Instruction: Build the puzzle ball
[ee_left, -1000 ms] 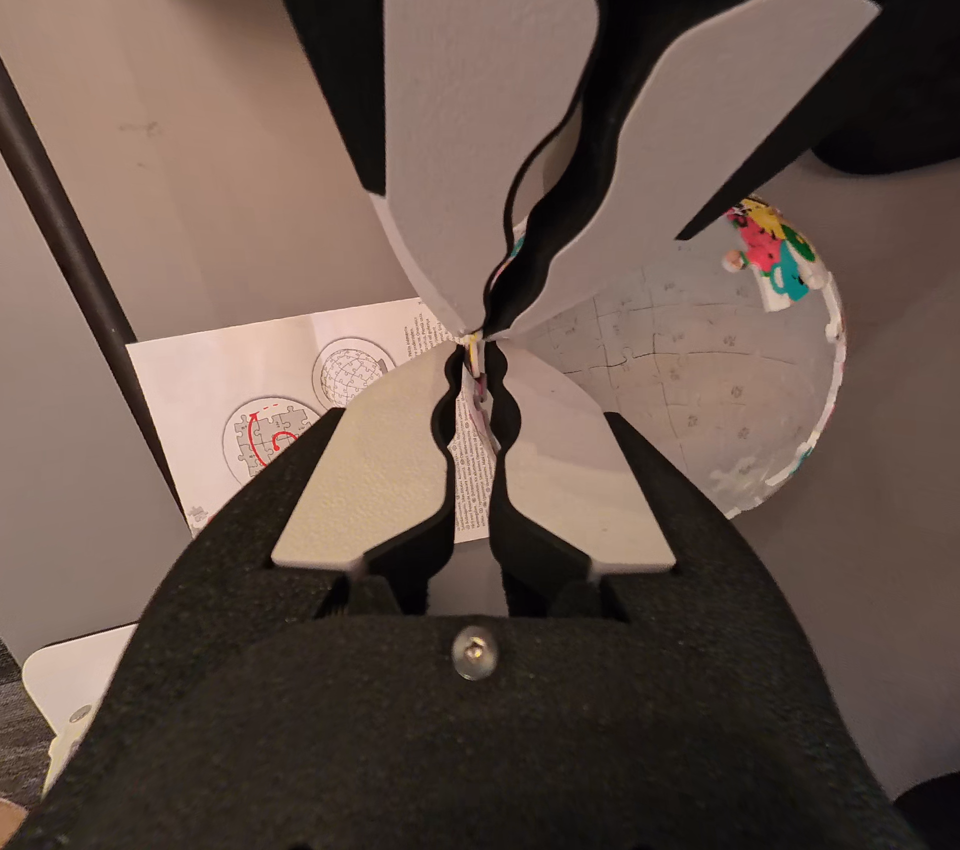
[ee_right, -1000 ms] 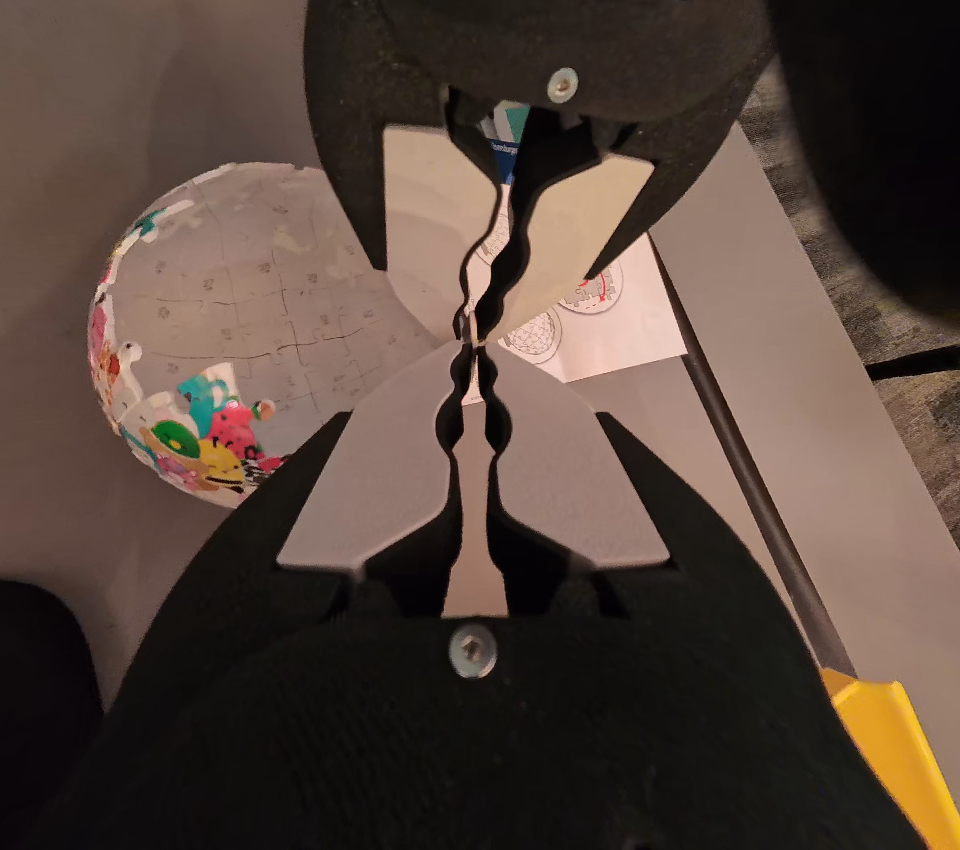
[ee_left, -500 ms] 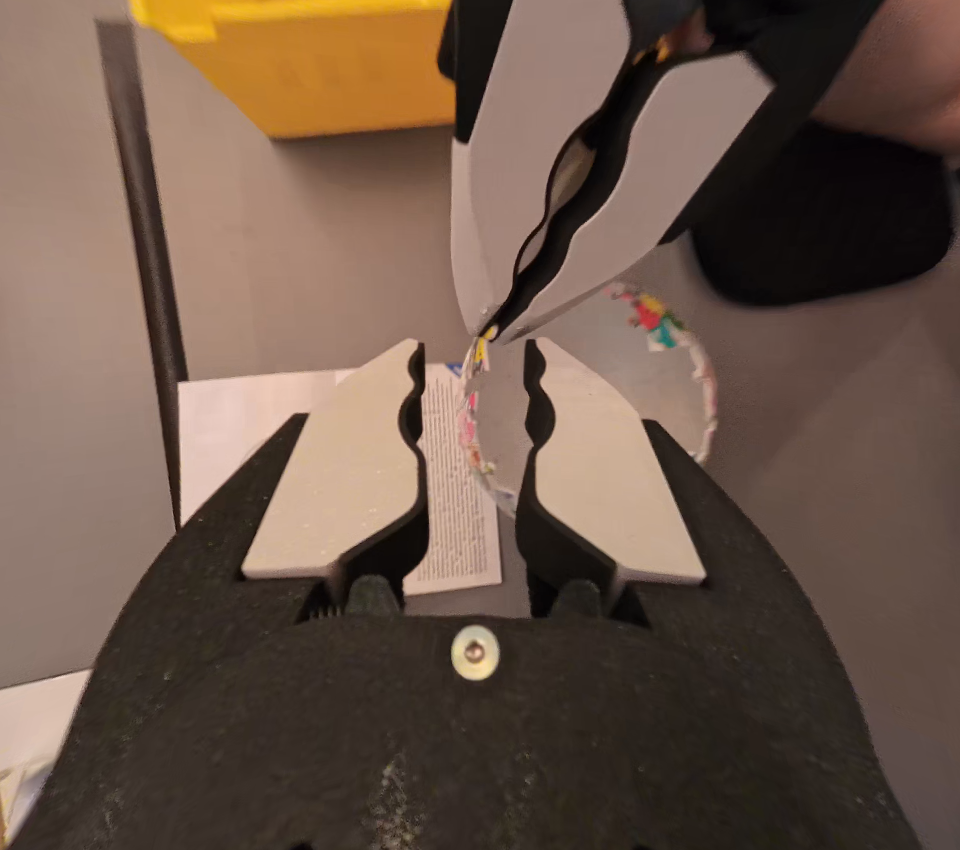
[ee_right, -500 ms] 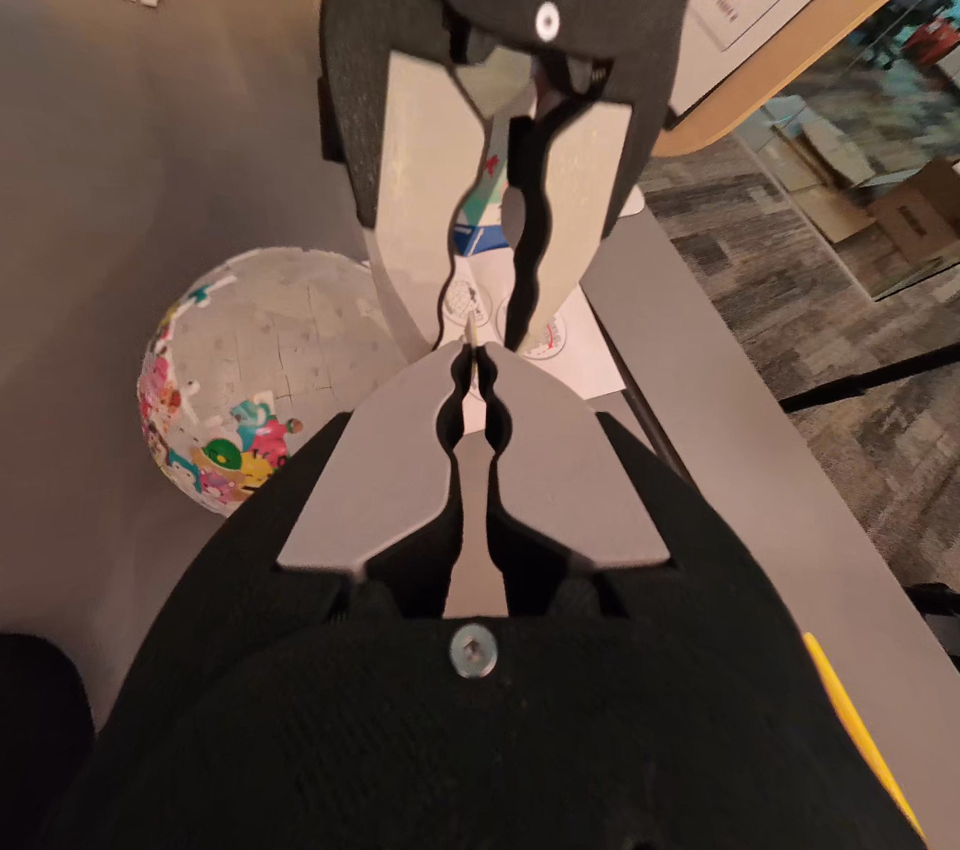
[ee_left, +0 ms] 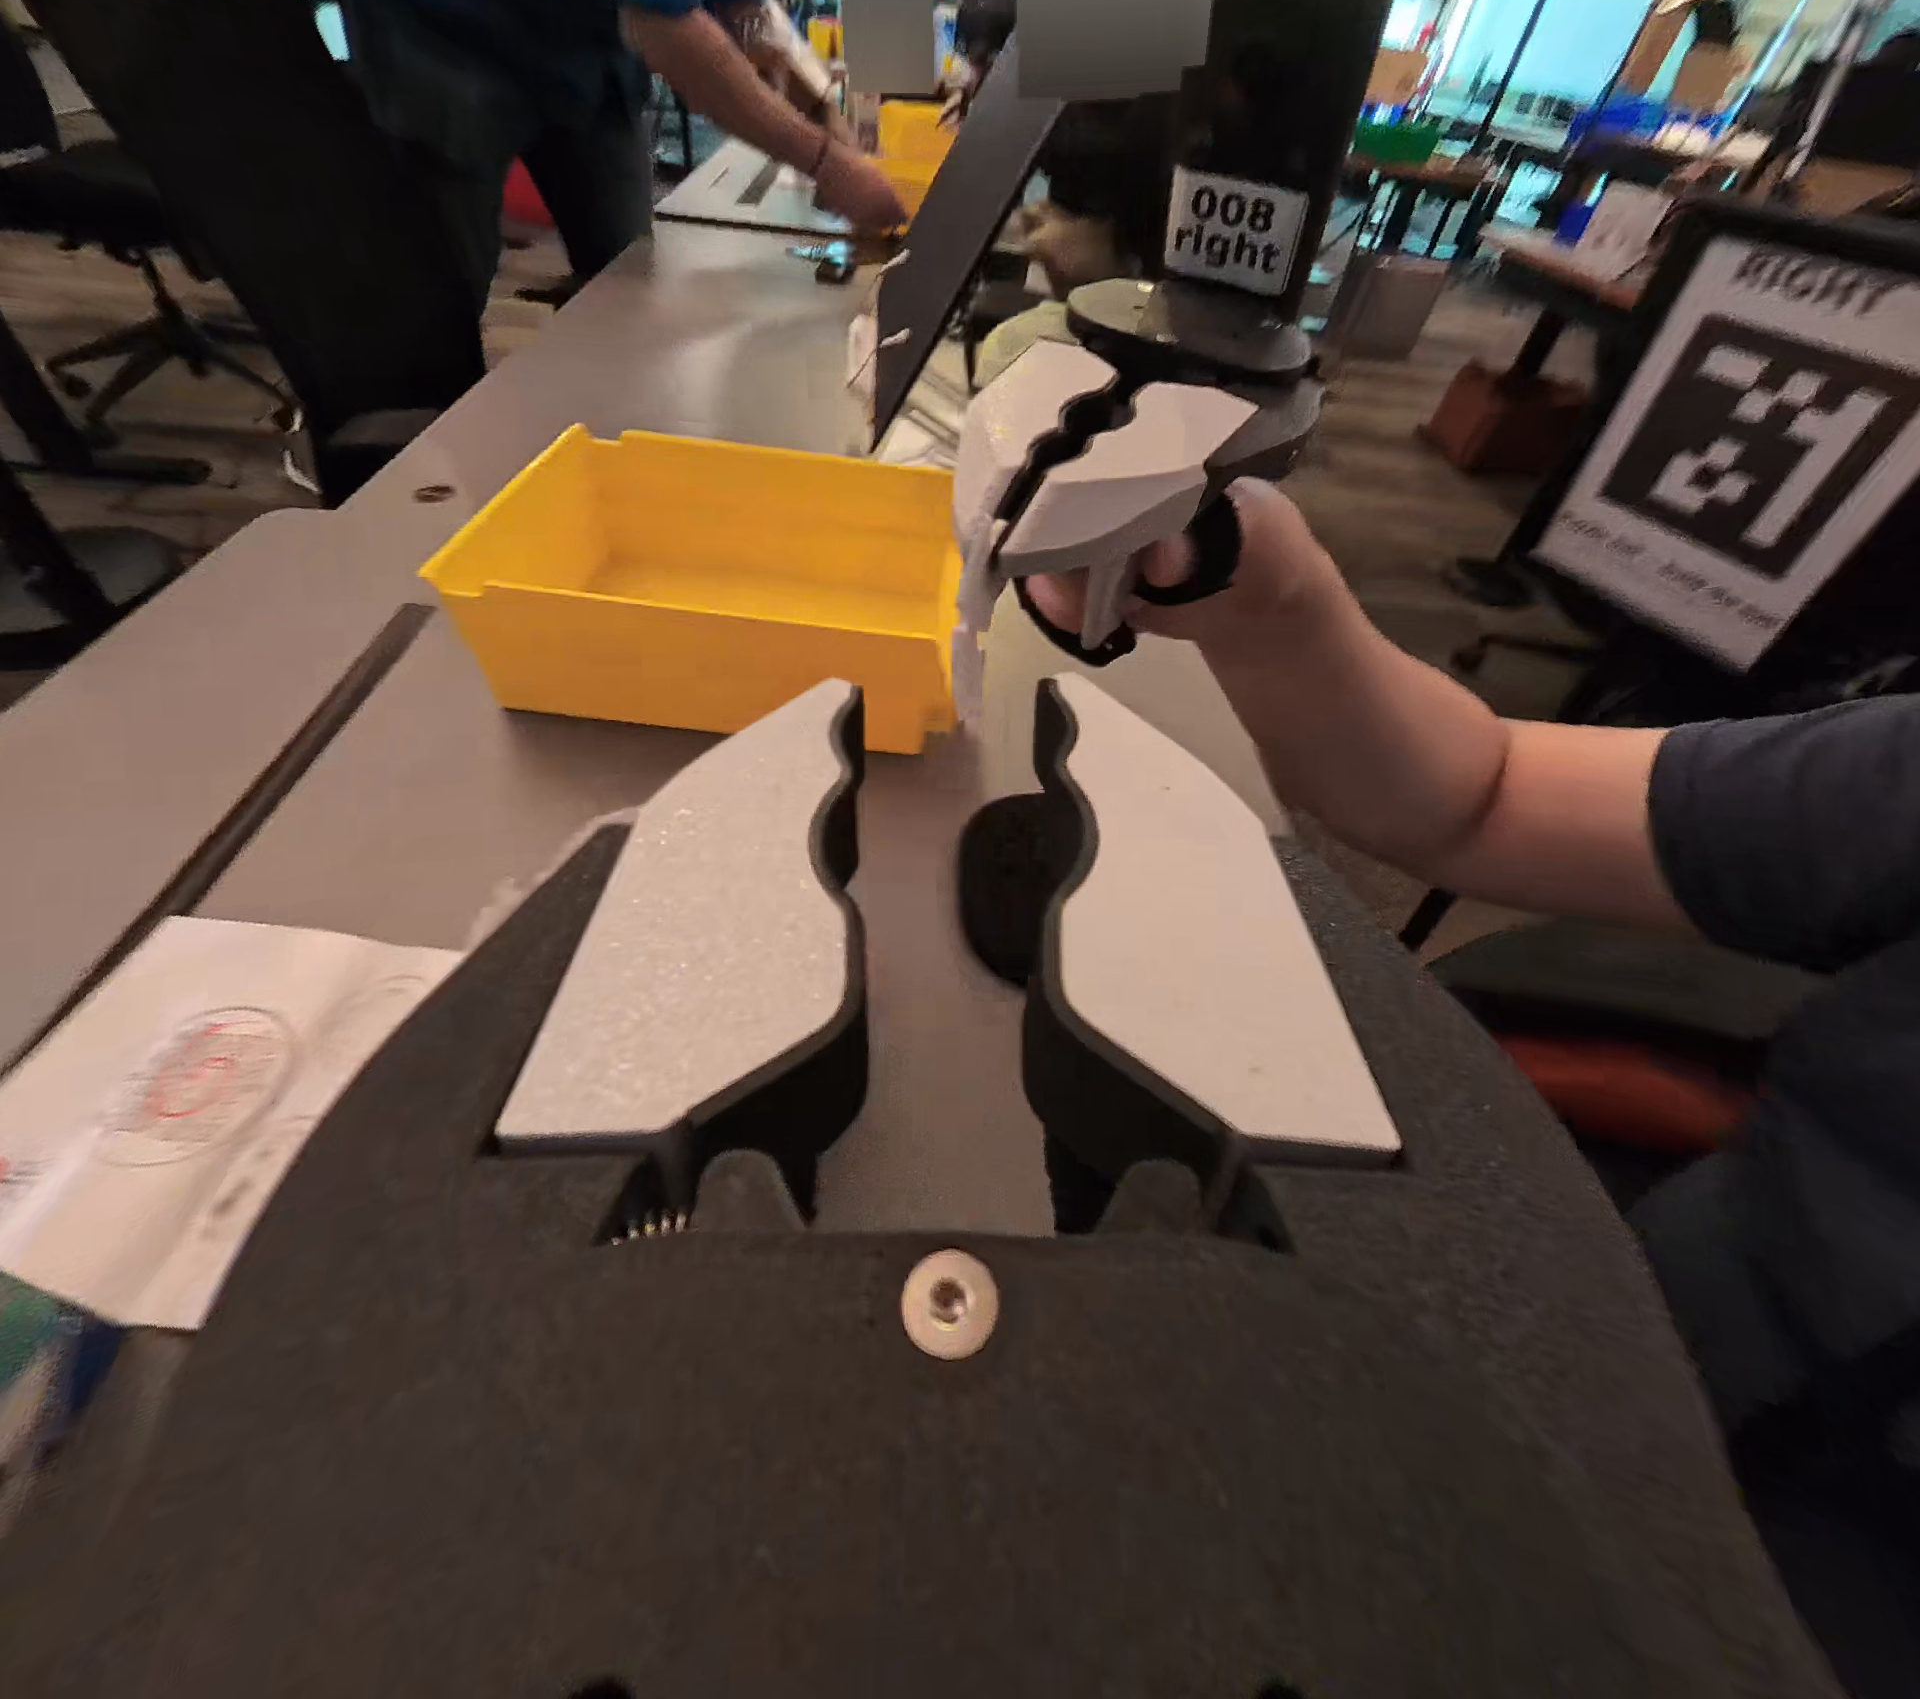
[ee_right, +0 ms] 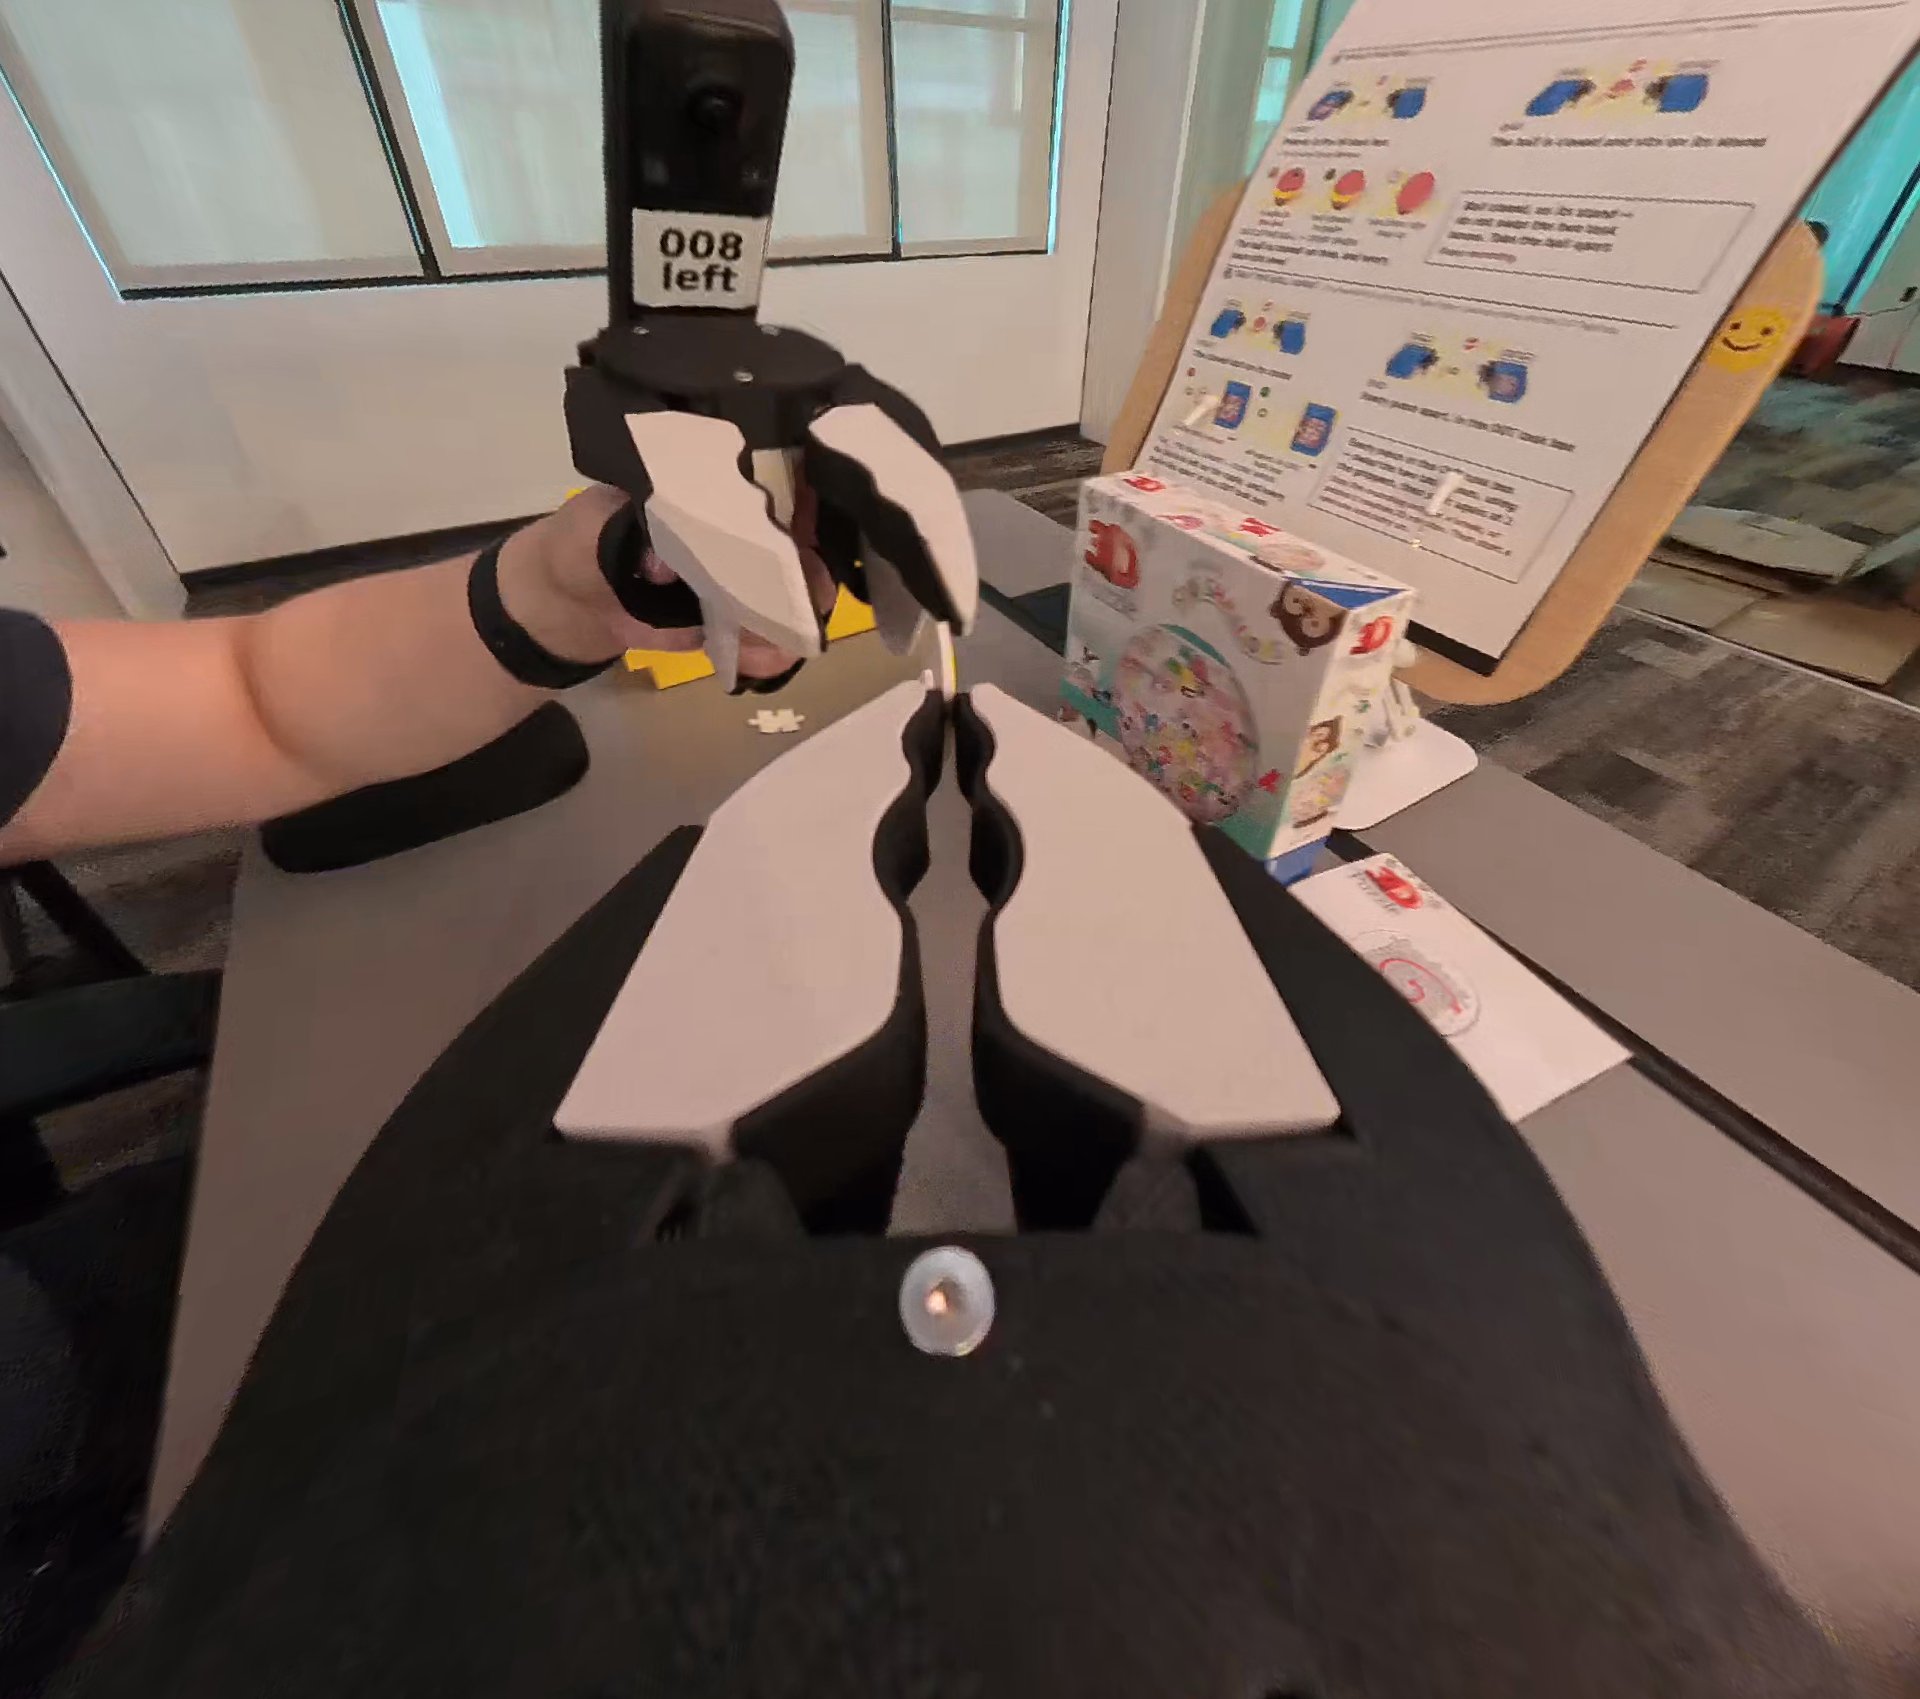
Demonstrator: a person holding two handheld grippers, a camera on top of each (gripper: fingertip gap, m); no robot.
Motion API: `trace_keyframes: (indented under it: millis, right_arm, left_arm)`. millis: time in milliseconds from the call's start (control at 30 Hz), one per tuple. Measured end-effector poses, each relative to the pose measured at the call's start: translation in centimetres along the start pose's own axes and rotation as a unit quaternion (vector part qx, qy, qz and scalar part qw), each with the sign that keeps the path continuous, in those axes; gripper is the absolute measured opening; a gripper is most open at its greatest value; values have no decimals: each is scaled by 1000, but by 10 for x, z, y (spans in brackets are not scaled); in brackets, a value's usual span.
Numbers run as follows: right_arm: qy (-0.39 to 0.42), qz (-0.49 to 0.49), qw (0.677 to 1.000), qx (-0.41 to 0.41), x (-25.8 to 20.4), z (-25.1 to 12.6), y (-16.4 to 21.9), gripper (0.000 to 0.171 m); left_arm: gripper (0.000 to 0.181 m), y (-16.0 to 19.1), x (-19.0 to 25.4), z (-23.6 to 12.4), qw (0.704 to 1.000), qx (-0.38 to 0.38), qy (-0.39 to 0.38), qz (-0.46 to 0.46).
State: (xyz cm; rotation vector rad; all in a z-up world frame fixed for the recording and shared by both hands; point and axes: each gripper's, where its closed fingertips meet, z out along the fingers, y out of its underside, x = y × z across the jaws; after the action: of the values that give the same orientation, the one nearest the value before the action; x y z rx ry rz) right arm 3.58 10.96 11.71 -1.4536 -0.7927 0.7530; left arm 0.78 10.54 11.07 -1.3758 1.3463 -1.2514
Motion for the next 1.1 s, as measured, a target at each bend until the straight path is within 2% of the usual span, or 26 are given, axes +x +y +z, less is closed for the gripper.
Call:
trace_keyframes:
  millis: [100,200,433,467,600,667,733,800,867,1100]
  right_arm:
    - [-3,-22,1000,-12,-39,-2,-3,3]
    - [-16,-45,999,-16,-76,-2,-6,3]
    - [-27,-39,999,2,-124,-11,-6,3]
    - [-32,-30,999,0,-126,-12,-4,3]
    - [-67,-8,997,-22,-131,-21,8,4]
    - [-63,-22,997,-38,-125,-30,9,21]
    - [-85,-47,993,-69,-125,-40,11,11]
    - [-64,-62,989,-114,-110,-43,13,11]
    - [-83,-78,981,-157,-109,-43,15,9]
    - [-106,-52,968,-223,-94,-29,17,6]
  left_arm:
    - [29,2,40,-15,999,28,28,-36]
    - [28,9,71,-20,997,22,41,-59]
    - [17,32,113,-20,997,-5,50,-65]
    - [2,34,118,-19,996,-3,59,-67]
    - [2,42,125,-13,994,-19,73,-81]
    - [2,45,125,-10,993,-26,76,-89]
    - [2,49,122,-7,991,-51,75,-97]
    - [2,49,119,-4,991,-59,75,-97]
    - [2,47,114,0,990,-67,73,-98]
    - [2,43,93,13,990,-78,68,-97]
